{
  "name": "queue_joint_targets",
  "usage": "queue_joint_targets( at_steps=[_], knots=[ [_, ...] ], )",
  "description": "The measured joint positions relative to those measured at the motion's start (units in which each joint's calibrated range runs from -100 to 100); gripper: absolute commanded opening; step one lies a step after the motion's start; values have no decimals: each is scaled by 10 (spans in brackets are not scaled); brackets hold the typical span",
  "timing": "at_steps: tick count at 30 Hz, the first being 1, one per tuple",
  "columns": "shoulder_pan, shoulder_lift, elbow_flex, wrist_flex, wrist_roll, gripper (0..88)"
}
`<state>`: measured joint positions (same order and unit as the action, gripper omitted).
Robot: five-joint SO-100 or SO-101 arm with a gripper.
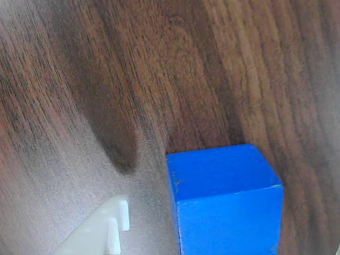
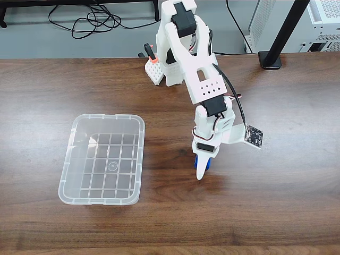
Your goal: Pick and place a cube
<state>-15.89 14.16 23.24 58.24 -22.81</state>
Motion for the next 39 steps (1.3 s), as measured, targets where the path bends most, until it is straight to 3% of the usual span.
queue_joint_targets(
  at_steps=[6,18,23,31,39],
  knots=[
    [0,3,0,1,0,236],
    [59,3,-1,3,39,136],
    [87,3,-35,11,60,153],
    [89,3,-52,22,82,370],
    [37,3,-52,76,36,373]
  ],
)
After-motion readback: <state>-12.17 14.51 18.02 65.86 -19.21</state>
